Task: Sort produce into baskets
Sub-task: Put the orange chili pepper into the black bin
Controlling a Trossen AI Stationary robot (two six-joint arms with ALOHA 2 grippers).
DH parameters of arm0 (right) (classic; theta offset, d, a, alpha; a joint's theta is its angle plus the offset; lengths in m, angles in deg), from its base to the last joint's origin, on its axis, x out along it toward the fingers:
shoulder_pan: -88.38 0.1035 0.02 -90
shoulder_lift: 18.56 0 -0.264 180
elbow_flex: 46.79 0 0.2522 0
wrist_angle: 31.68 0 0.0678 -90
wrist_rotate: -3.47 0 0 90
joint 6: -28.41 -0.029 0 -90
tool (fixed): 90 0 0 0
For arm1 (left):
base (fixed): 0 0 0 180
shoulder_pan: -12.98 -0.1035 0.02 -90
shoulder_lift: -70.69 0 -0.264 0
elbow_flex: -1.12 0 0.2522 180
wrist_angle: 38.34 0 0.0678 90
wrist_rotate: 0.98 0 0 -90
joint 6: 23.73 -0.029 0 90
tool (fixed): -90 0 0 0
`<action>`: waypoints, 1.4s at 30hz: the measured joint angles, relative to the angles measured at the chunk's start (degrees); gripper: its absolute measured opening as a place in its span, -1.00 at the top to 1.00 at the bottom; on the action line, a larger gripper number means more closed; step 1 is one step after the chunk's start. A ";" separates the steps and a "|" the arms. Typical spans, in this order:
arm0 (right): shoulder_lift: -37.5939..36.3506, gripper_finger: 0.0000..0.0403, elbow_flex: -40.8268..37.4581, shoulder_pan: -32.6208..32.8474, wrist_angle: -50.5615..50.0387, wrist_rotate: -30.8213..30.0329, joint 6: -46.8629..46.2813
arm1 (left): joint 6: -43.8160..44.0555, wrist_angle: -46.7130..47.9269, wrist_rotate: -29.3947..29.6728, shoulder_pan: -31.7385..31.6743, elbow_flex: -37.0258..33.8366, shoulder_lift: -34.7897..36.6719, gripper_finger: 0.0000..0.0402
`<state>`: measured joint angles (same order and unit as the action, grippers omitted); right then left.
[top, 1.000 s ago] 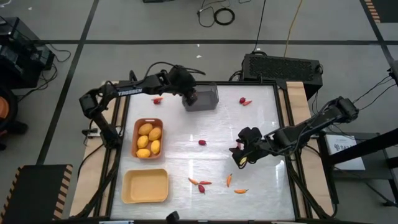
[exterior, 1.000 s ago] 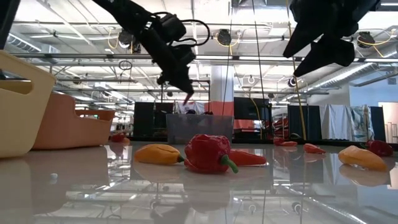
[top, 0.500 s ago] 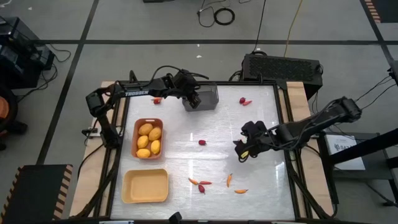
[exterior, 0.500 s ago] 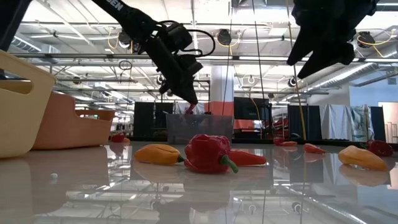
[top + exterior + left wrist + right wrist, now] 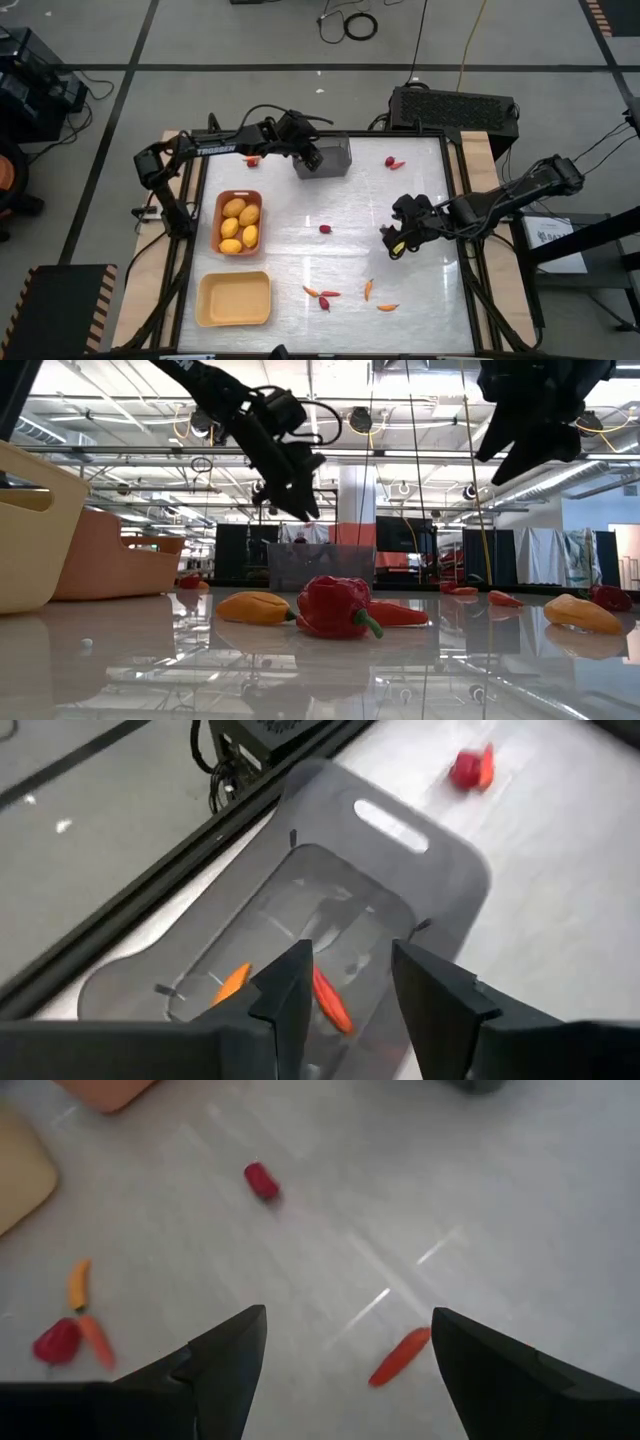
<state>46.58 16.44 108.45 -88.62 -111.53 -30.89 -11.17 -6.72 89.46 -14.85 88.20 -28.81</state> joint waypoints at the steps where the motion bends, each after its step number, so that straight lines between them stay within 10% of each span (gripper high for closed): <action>1: -0.02 -0.37 0.00 0.00 -0.09 0.95 -1.24 | 0.78 0.12 -0.08 0.23 0.00 0.65 0.27; 21: 1.90 -0.37 0.07 10.14 15.70 19.18 -2.67 | 0.07 -3.07 -1.79 23.86 0.02 8.25 0.26; 42: 26.49 -0.17 8.93 22.91 17.90 19.35 7.49 | -7.29 9.04 11.91 41.94 -10.30 21.64 0.26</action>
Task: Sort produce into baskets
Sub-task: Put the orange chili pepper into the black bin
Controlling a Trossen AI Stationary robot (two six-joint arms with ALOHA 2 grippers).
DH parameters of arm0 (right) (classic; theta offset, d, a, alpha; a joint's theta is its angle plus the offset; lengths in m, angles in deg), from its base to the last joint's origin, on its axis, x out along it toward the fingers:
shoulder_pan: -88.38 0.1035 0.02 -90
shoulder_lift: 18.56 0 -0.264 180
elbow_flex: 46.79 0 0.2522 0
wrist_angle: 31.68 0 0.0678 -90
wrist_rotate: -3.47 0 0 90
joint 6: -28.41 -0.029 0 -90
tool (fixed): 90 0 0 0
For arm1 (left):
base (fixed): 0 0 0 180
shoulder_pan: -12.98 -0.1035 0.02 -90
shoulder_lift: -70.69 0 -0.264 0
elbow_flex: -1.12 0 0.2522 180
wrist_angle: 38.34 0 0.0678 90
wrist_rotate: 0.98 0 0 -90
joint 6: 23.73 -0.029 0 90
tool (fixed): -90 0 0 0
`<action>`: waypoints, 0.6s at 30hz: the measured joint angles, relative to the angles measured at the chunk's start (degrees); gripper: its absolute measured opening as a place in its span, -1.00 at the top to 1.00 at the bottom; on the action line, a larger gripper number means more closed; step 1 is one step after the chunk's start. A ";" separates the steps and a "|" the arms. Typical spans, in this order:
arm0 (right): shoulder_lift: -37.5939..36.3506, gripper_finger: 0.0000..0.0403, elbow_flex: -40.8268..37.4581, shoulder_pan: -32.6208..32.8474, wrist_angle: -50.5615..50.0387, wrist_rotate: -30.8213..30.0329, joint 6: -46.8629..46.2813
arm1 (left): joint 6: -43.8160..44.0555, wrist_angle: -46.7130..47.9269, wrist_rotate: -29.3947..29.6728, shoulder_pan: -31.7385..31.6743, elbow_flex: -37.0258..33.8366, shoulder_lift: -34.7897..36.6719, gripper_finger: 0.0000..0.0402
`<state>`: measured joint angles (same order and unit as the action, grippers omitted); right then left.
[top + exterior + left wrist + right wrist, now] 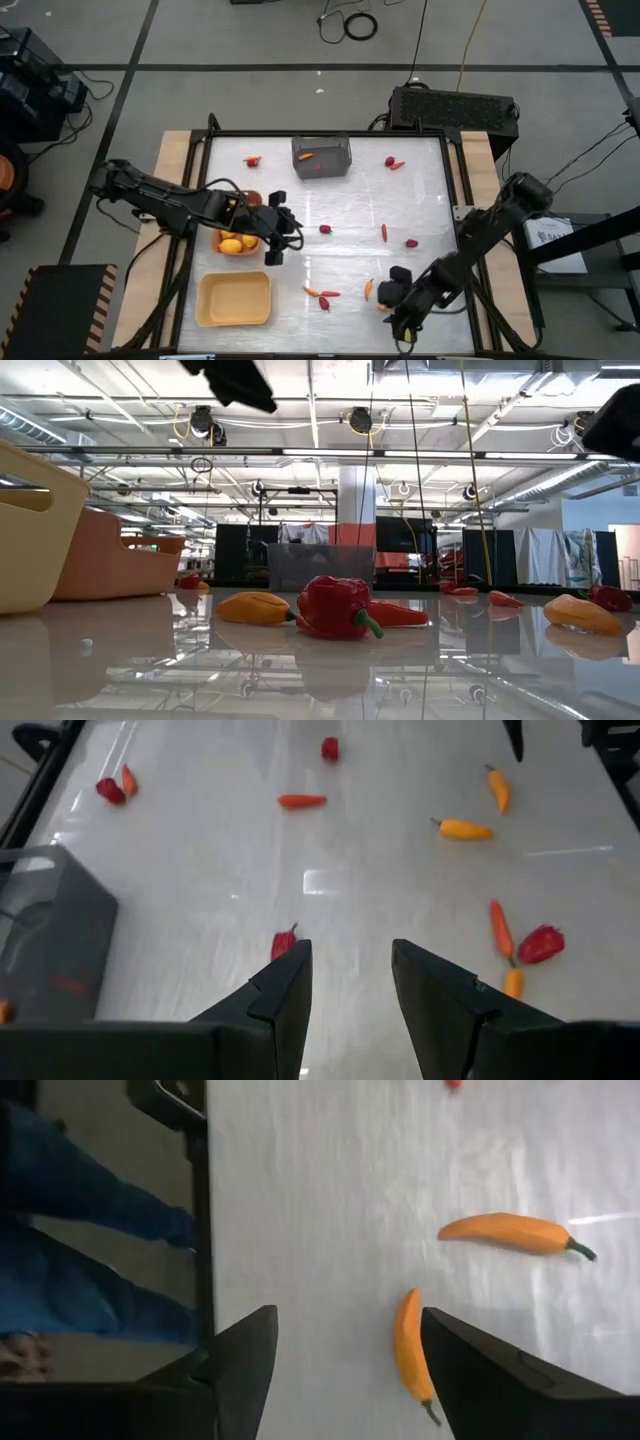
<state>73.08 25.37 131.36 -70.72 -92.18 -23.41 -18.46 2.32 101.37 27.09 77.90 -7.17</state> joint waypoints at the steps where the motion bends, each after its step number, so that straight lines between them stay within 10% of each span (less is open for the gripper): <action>1: 1.44 -0.16 0.77 0.08 0.00 0.00 0.58 | 0.30 -0.66 0.11 0.03 -1.11 0.67 0.26; 18: 13.01 0.00 3.03 0.66 -5.92 -2.02 -2.36 | 1.87 -14.13 0.38 -1.79 -5.55 1.76 0.26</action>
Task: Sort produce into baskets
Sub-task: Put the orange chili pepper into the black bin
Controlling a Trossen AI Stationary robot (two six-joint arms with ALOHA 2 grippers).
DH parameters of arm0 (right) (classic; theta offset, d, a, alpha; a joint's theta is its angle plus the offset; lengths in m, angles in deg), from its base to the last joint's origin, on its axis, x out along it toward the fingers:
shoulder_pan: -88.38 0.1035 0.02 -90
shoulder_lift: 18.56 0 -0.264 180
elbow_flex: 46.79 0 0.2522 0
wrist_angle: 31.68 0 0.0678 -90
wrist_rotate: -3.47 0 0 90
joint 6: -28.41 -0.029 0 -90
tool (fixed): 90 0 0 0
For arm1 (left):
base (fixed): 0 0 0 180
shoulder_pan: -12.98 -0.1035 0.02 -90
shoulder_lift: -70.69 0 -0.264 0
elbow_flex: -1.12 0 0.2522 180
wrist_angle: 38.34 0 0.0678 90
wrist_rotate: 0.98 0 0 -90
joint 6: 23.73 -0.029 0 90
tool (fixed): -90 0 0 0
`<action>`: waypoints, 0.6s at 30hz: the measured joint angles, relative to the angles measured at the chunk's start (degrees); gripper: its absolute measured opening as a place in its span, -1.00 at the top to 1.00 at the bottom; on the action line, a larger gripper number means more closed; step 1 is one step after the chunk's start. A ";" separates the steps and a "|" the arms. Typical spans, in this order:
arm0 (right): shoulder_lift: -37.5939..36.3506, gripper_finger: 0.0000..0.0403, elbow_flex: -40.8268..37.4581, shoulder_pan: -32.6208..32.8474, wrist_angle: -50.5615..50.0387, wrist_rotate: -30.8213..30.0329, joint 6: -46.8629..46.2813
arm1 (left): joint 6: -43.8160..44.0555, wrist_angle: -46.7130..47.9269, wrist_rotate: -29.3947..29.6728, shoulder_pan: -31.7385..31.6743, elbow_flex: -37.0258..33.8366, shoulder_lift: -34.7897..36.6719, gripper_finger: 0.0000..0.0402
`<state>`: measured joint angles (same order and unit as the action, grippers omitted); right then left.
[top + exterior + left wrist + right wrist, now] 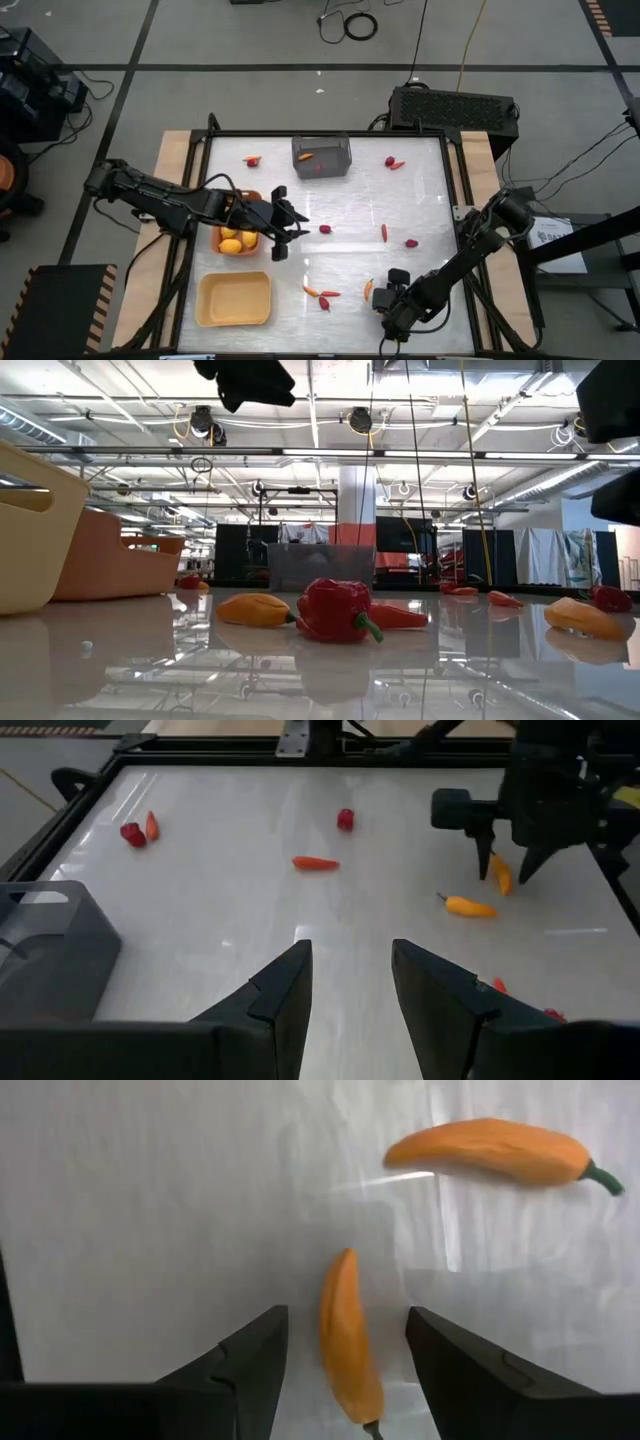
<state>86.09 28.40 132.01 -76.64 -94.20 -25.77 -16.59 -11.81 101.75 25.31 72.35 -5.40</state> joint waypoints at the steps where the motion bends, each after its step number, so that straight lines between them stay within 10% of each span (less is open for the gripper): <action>1: 0.32 0.02 0.13 0.02 0.00 -0.30 -0.86 | 0.04 -0.30 -0.03 -0.12 0.00 -0.02 0.26; 12: 0.03 0.60 -0.08 -0.04 -0.35 -1.29 -5.63 | 2.00 -0.73 1.59 0.01 -0.68 3.07 0.26; 18: -2.65 0.93 -0.20 -0.60 -0.38 -0.70 -6.61 | 5.78 -8.14 5.92 0.35 -13.39 12.86 0.26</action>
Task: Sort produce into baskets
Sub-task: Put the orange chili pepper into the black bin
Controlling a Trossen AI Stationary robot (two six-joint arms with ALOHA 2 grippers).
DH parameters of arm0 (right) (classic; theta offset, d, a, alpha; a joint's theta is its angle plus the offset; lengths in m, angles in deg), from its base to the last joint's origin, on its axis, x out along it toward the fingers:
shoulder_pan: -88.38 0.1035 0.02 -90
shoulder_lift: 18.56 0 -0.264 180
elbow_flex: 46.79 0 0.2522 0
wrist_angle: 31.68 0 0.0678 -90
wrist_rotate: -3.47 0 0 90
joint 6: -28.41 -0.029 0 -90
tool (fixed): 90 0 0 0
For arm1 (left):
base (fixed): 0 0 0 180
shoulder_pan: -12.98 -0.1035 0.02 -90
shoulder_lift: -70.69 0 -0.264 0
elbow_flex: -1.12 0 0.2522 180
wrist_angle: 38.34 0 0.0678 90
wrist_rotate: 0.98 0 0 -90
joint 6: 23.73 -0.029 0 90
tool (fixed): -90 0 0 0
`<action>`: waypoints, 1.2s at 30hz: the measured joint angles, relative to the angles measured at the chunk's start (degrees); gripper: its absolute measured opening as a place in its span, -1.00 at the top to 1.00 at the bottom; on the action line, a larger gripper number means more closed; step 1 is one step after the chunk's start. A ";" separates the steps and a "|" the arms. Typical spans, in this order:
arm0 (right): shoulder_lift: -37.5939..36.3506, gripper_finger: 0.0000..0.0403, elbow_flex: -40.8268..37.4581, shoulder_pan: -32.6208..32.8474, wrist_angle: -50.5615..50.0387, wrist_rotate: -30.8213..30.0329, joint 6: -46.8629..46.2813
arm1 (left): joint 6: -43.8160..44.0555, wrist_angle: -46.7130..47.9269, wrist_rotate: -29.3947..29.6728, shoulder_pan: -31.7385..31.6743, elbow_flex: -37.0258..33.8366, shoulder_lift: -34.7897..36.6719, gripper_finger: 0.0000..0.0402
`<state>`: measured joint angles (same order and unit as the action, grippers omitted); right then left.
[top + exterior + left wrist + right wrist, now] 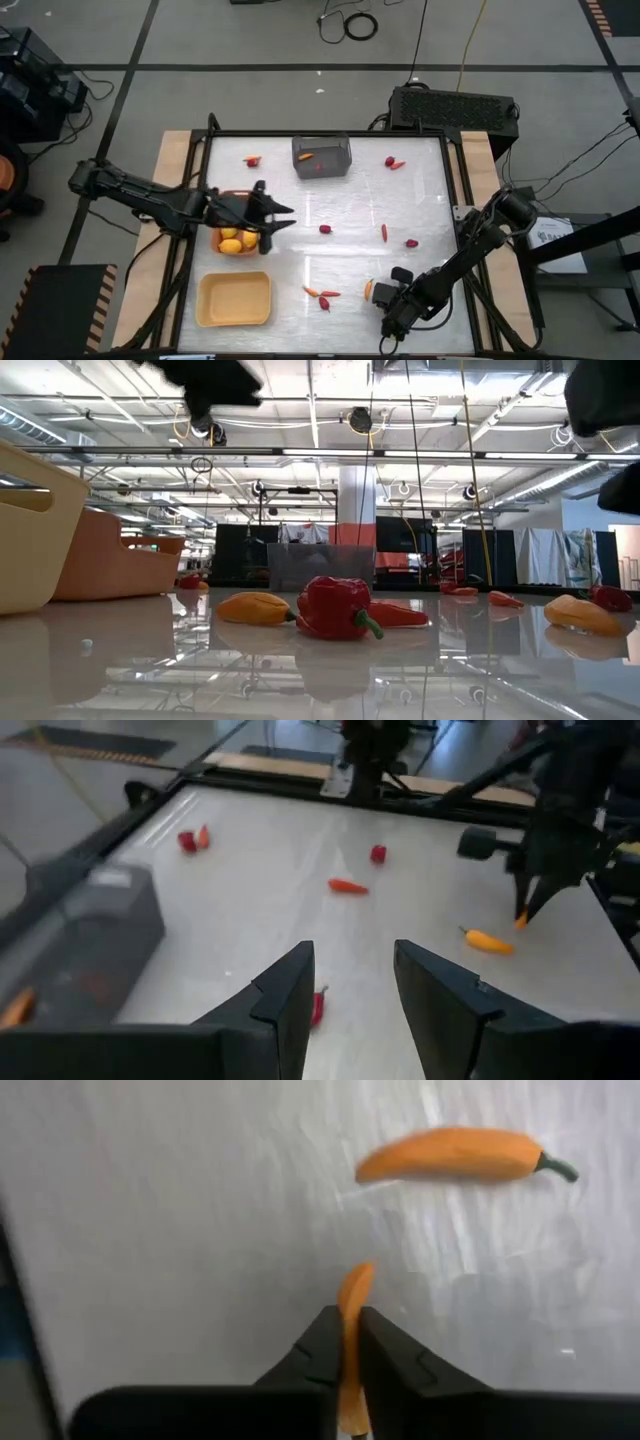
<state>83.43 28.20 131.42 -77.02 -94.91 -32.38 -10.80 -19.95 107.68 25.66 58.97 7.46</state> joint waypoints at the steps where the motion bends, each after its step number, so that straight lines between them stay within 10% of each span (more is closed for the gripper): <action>1: -0.85 0.96 0.00 -0.36 -0.03 0.03 -0.11 | 1.46 -0.66 0.07 -0.28 -2.46 1.62 0.26; 8: -7.69 0.95 0.00 -7.91 -0.22 -0.56 3.90 | 11.67 -7.94 -0.14 -0.31 -12.47 7.26 0.26; 36: -13.07 0.93 0.07 -57.18 22.40 -3.47 40.00 | 26.12 -14.51 2.74 1.21 -12.56 4.36 0.26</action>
<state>70.36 28.26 74.23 -54.63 -98.37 7.62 15.31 -34.47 110.42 26.87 46.41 11.82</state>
